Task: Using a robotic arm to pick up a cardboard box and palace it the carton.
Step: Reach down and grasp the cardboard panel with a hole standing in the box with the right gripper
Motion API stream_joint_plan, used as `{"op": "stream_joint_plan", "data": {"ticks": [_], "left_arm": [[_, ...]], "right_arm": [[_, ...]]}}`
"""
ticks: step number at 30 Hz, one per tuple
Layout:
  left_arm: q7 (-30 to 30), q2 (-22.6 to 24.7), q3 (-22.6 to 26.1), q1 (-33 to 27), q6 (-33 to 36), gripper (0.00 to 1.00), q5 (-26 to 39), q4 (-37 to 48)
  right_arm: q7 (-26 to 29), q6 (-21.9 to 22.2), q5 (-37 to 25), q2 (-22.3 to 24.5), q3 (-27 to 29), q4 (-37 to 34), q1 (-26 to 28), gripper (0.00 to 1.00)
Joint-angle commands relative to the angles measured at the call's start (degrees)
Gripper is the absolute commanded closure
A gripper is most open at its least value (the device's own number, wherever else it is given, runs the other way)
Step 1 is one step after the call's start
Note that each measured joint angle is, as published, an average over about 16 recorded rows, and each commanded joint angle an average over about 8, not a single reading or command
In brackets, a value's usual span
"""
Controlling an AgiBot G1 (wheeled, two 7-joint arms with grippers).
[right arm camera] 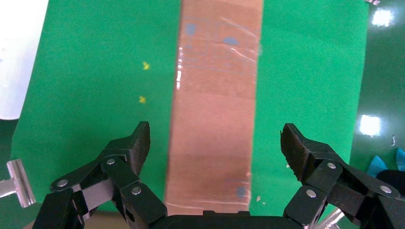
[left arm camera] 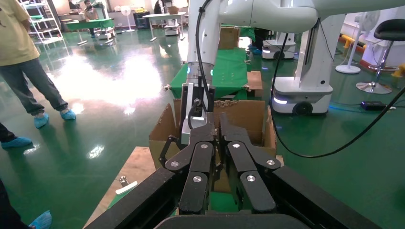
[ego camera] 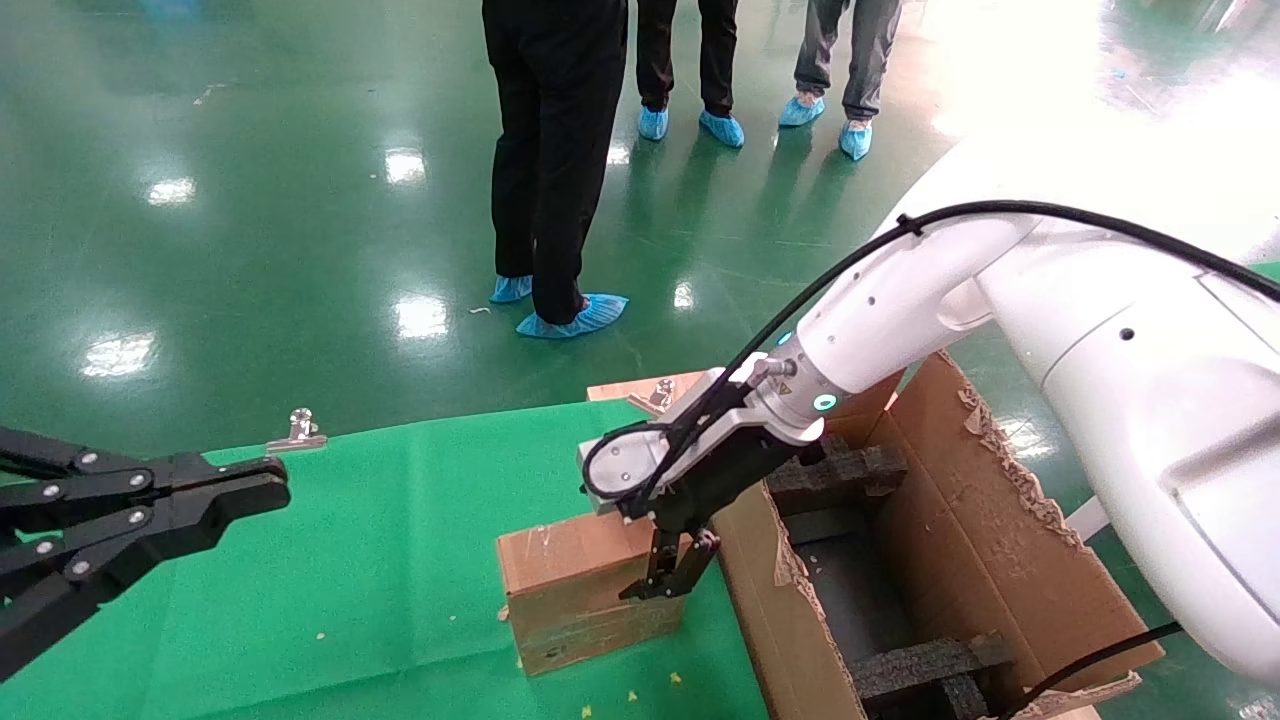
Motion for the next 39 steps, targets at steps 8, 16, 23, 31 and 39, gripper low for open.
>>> {"op": "stream_joint_plan", "data": {"ticks": [8,16,23,31,39], "left_arm": [[0.0,0.0,0.0,0.0,0.0,0.0,0.0,0.0],[0.0,0.0,0.0,0.0,0.0,0.0,0.0,0.0],[0.0,0.0,0.0,0.0,0.0,0.0,0.0,0.0],[0.0,0.0,0.0,0.0,0.0,0.0,0.0,0.0],[0.0,0.0,0.0,0.0,0.0,0.0,0.0,0.0]], "right_arm": [[-0.6,0.1,0.0,-0.3,-0.1,-0.9,0.3,1.0],[-0.4,0.1,0.1,-0.1,0.0,-0.3,0.0,1.0],[-0.3,0.1,0.2,0.0,0.1,-0.1,-0.1,1.0],[-0.2,0.1,0.2,0.1,0.1,0.2,-0.2,1.0],[-0.2,0.0,0.2,0.1,0.1,0.3,-0.3,1.0]]}}
